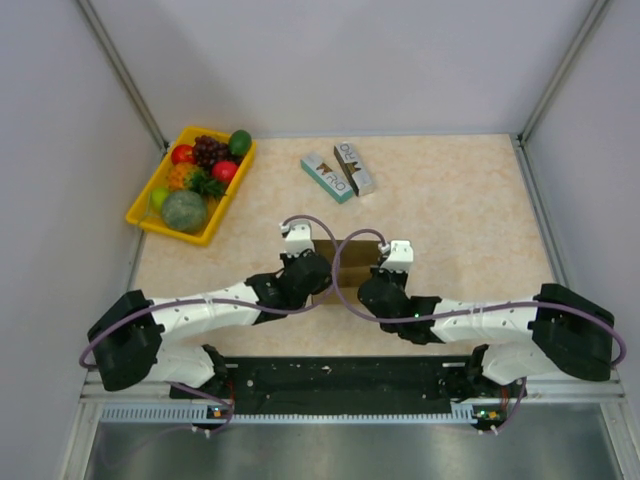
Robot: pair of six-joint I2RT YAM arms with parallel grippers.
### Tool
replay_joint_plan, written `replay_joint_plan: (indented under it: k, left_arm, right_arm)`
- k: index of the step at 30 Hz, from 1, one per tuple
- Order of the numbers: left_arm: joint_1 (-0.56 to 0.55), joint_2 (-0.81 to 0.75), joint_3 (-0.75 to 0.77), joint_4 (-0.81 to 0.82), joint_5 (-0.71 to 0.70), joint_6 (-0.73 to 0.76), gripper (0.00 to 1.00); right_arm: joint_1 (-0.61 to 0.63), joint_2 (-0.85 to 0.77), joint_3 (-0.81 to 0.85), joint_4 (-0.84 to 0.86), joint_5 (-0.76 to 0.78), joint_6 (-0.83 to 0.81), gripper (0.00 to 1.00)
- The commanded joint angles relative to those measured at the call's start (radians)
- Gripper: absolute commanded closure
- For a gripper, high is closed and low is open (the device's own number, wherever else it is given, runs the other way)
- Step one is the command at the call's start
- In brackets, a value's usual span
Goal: Fold the paper box
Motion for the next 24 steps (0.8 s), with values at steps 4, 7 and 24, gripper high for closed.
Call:
replay_joint_plan:
  k: [4,7,24]
  left_arm:
    - [-0.085,0.033,-0.036,0.066,-0.037,-0.066,1.0]
    - [-0.111,0.019,-0.073,0.088,-0.081,-0.065,1.0]
    - [-0.212,-0.021,-0.159,0.132,-0.271,-0.066,1.0]
  right_arm:
    - [0.032,-0.041,-0.065,0.046,-0.012,0.065,1.0]
    - [0.043,-0.055,-0.086,0.056,-0.007,0.065,1.0]
    - [0.091,-0.536,0.035,-0.579,-0.171,0.155,0.51]
